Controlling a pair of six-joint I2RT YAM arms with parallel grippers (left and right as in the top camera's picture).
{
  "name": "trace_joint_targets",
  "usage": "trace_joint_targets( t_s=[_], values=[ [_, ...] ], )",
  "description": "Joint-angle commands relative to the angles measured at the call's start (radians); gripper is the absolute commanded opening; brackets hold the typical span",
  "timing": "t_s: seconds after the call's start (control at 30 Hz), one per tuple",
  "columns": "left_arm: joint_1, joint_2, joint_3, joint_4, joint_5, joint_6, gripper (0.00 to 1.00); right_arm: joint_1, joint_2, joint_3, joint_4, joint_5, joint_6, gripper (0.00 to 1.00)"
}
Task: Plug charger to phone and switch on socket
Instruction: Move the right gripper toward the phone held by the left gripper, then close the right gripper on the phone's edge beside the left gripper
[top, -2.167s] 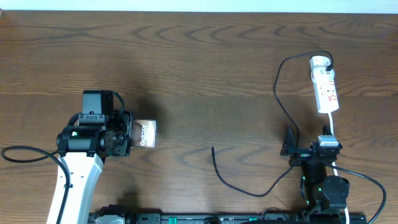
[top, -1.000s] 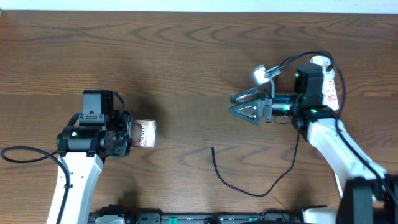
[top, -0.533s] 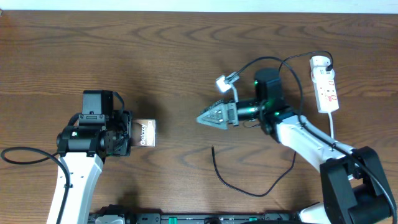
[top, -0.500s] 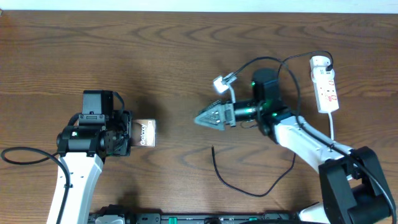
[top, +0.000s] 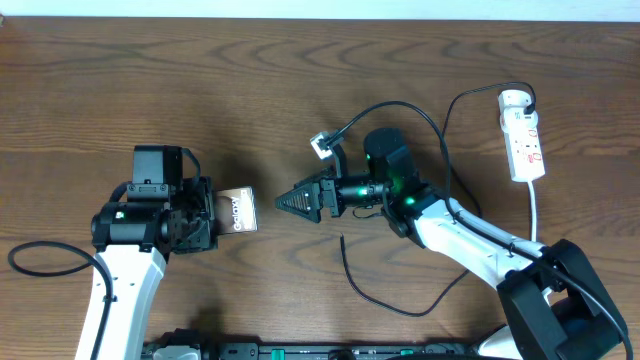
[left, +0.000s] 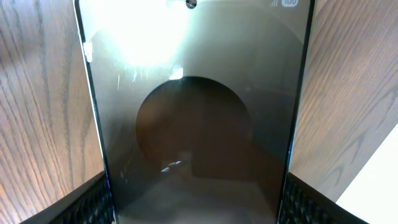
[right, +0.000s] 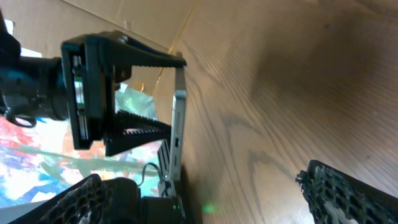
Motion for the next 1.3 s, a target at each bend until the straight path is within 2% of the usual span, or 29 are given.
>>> trace_joint_targets(
  t_s=[0.0, 0.4, 0.9, 1.0, 1.27],
  values=[
    [-0.004, -0.001, 0.031, 0.001, 0.023, -0.032, 0.07, 0.025, 0.003, 0.014, 0.033, 0.036, 0.048, 0.99],
    [-0.006, -0.001, 0.031, 0.000, 0.066, -0.032, 0.07, 0.125, 0.003, 0.014, 0.041, 0.121, 0.100, 0.97],
    [-0.101, 0.000, 0.031, 0.010, 0.063, -0.055, 0.07, 0.206, 0.004, 0.014, 0.103, 0.200, 0.118, 0.94],
    [-0.111, 0.000, 0.031, 0.020, 0.064, -0.055, 0.07, 0.209, 0.004, 0.013, 0.103, 0.200, 0.118, 0.83],
    [-0.144, 0.000, 0.031, 0.044, 0.069, -0.067, 0.07, 0.211, 0.004, 0.013, 0.103, 0.208, 0.118, 0.75]
  ],
)
